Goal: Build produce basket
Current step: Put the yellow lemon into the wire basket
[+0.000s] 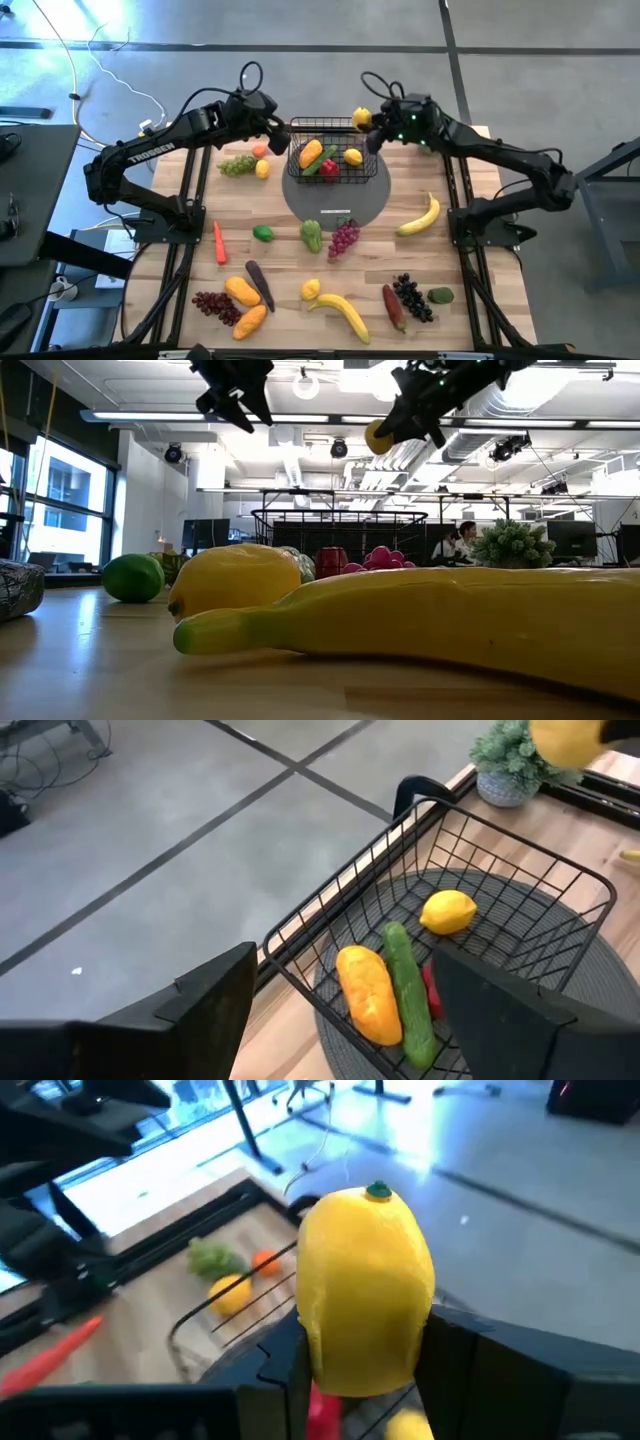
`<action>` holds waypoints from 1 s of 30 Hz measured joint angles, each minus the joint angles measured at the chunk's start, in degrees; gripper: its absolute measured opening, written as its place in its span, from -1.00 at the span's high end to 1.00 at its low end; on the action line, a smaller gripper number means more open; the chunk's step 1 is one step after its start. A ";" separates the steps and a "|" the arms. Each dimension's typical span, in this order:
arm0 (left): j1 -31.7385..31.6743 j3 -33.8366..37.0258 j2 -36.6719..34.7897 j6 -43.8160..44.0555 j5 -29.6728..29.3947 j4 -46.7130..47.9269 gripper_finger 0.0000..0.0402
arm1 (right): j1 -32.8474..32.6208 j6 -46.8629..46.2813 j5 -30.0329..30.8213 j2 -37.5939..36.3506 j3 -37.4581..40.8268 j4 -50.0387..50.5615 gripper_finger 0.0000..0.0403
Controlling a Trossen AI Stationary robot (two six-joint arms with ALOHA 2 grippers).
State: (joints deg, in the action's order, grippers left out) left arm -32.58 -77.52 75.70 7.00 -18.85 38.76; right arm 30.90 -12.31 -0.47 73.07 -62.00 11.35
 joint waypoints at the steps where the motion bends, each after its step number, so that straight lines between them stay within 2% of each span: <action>1: -0.12 0.00 0.00 0.32 -0.02 0.00 -0.45 | 0.49 0.90 0.00 0.66 0.00 -1.18 0.47; 9: -0.46 0.00 0.00 0.35 -0.02 0.00 -0.45 | 3.57 3.77 -1.65 7.02 -0.06 -2.02 0.47; 20: -0.46 0.00 0.00 1.84 0.07 0.33 -0.45 | 3.62 3.76 -6.13 16.02 -0.04 -1.29 0.46; 30: -0.46 0.00 0.00 1.98 0.15 0.55 -0.45 | 3.62 2.89 -9.14 18.21 -0.02 4.77 0.46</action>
State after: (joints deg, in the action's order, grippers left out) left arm -33.04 -77.52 75.70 8.99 -18.70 39.31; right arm 34.52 -9.42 -9.61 91.29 -62.02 16.12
